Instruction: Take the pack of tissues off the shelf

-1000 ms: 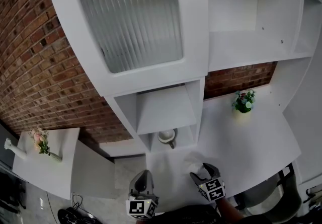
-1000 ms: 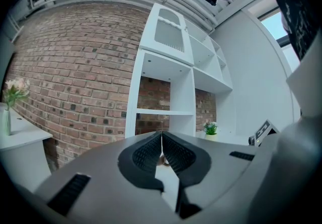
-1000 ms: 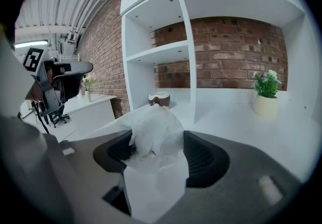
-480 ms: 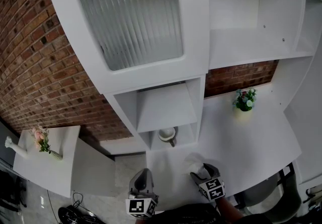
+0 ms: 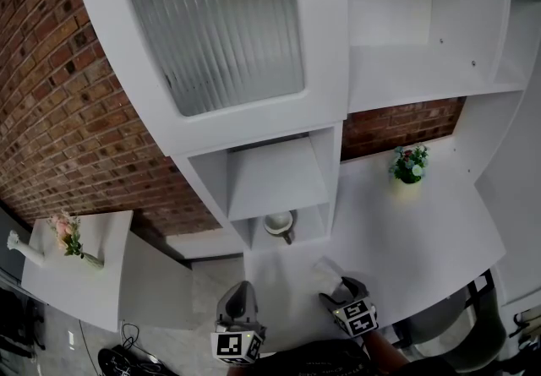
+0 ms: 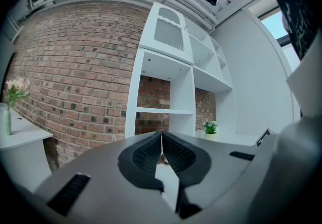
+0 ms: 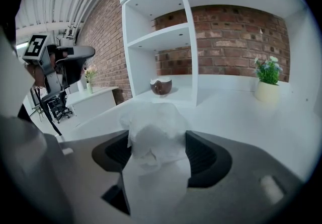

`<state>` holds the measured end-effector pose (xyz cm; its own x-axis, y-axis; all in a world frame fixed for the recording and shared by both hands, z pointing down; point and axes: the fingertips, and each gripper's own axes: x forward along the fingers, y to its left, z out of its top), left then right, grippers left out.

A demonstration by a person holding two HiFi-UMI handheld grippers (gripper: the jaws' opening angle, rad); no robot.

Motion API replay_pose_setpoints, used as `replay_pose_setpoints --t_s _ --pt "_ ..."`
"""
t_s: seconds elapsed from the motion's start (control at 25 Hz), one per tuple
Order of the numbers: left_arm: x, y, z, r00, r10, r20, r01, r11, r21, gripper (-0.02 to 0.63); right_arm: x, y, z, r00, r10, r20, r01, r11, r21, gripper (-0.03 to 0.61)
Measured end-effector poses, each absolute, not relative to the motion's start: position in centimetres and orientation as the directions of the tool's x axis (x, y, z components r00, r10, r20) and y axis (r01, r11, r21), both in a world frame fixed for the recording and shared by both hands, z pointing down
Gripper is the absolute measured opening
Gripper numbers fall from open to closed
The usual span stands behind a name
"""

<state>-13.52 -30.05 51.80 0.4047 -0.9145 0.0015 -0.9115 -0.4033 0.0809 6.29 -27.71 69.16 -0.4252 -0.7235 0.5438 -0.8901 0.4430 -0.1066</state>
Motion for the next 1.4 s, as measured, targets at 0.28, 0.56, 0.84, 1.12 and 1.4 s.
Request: replay_pose_setpoints --t_s 0.28,0.56,0.84,1.12,1.4 --pt "-13.5 -29.9 52.8 0.404 -0.914 0.023 -0.913 -0.401 0.080 0.012 6.2 -27.4 69.6 -0.443 -0.700 0.560 -0.883 0.448 -0.139 0.345" --pt "-13.4 -29.7 52.7 0.418 -0.908 0.023 -0.906 -0.415 0.082 0.012 6.1 -27.4 68.6 -0.474 -0.686 0.552 -0.869 0.464 -0.170 0.417" --pt "-13.7 -29.6 52.0 0.407 -0.914 0.005 -0.909 -0.404 0.100 0.012 6.2 -27.8 65.2 -0.484 -0.718 0.500 -0.863 0.485 -0.141 0.440" --pt "-14.0 -29.3 52.0 0.408 -0.913 -0.013 -0.906 -0.406 0.117 0.012 6.8 -28.4 60.3 -0.474 -0.777 0.415 -0.876 0.466 -0.129 0.440" --pt "-13.8 -29.2 51.6 0.415 -0.910 -0.018 -0.903 -0.414 0.112 0.012 8.3 -29.2 55.8 -0.401 -0.862 0.311 -0.915 0.390 -0.099 0.434"
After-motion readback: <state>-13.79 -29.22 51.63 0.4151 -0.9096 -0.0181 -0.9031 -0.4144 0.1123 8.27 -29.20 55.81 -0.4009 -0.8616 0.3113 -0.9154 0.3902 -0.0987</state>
